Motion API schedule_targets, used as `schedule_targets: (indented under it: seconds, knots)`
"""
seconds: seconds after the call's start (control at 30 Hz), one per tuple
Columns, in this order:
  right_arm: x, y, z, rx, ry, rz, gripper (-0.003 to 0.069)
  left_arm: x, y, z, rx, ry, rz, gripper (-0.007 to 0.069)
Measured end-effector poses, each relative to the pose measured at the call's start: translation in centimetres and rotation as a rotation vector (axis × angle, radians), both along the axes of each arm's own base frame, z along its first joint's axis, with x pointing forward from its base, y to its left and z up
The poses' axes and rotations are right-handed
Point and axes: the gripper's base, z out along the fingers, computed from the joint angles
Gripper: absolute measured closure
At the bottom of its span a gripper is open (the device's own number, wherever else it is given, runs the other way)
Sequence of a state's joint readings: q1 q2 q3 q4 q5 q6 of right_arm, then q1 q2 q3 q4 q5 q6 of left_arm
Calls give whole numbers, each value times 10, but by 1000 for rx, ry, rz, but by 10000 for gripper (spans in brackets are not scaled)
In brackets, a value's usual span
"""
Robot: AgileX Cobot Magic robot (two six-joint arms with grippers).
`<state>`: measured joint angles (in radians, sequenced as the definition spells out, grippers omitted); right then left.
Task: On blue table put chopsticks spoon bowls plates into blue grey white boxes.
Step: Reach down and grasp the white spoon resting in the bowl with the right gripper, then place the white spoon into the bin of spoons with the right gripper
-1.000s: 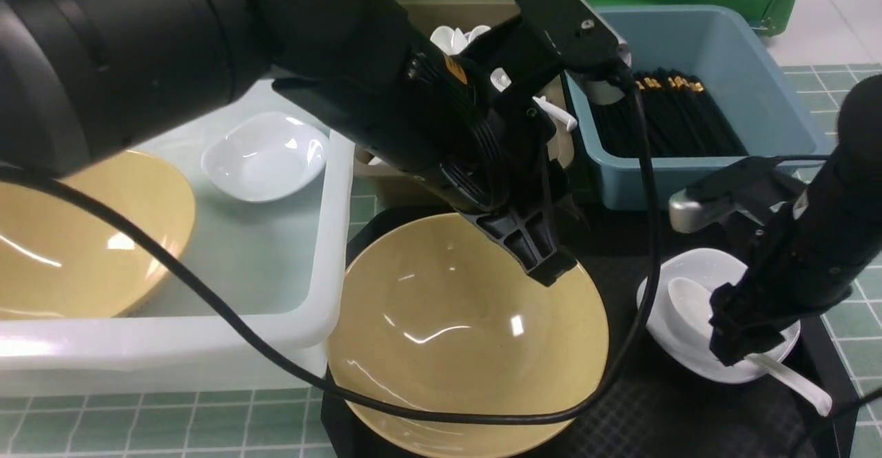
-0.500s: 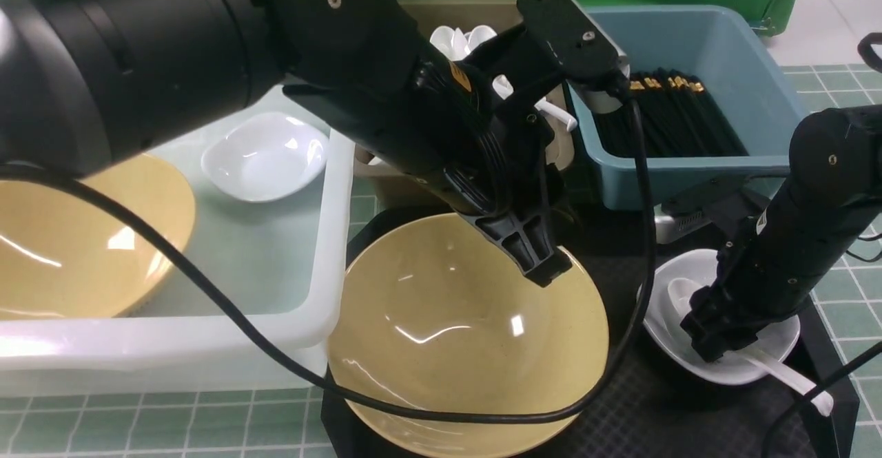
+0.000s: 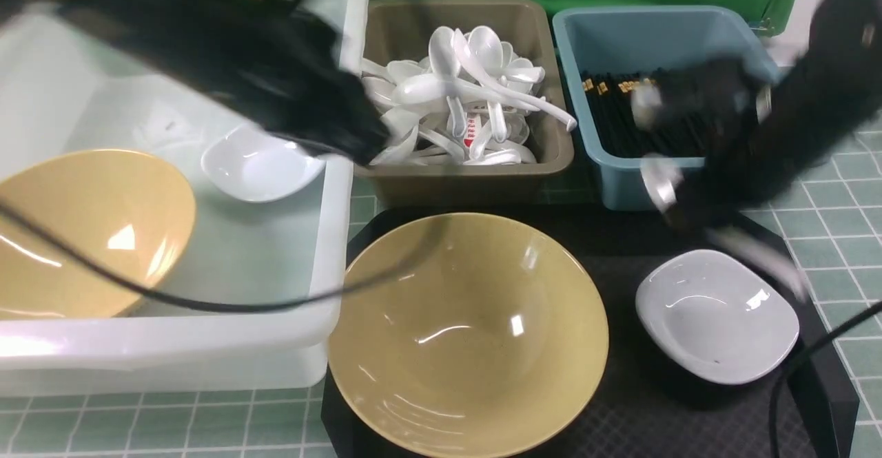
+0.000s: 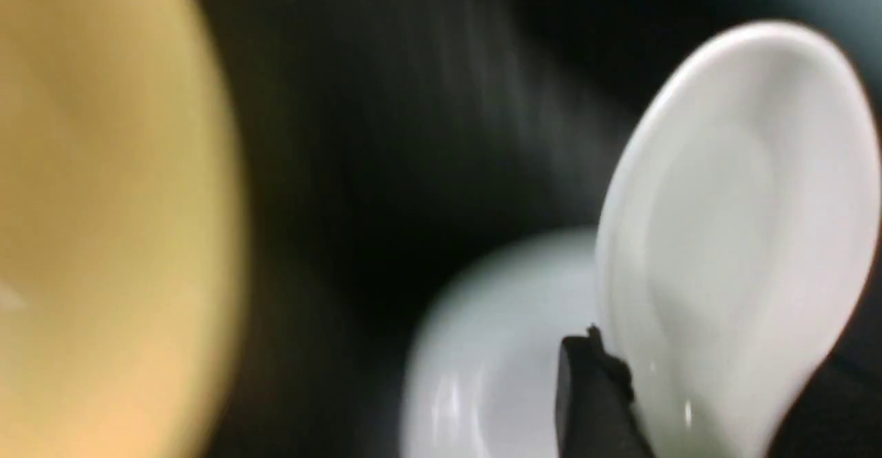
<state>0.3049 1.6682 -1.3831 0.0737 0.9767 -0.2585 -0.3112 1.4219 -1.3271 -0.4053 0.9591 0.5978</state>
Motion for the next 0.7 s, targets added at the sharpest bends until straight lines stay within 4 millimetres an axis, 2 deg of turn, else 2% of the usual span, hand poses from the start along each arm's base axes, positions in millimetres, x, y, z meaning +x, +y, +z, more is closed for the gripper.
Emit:
schedule_targets:
  seconds: [0.1,0.13,0.17,0.23,0.33,0.43,0.47,0.5,0.53,0.63,0.7]
  knots:
    - [19,32,40,68,-178,58,315,-14,29,7,-46,-36,87,638]
    - [21,34,42,74,-193,59,315,-17,32,7,-53,-40,96,638]
    - [36,49,54,119,-273,61,315,-23,40,9,-78,-57,126,638]
    - [57,69,62,177,-353,52,315,-32,45,9,-110,-71,151,638]
    - [85,89,62,239,-427,31,315,-37,48,3,-115,-60,161,638]
    - [114,104,52,267,-475,25,315,-38,48,-5,-109,-33,162,638]
    - [117,105,50,268,-478,25,315,-38,48,-5,-108,-32,162,638]
    - [131,112,41,274,-489,24,297,-39,48,-7,-107,-29,160,638]
    - [135,114,39,275,-491,24,269,-39,48,-6,-110,-31,158,638]
    - [138,115,40,270,-479,27,191,-39,47,-6,-118,-39,147,638]
    - [134,114,50,257,-447,34,93,-38,46,-5,-119,-57,122,638]
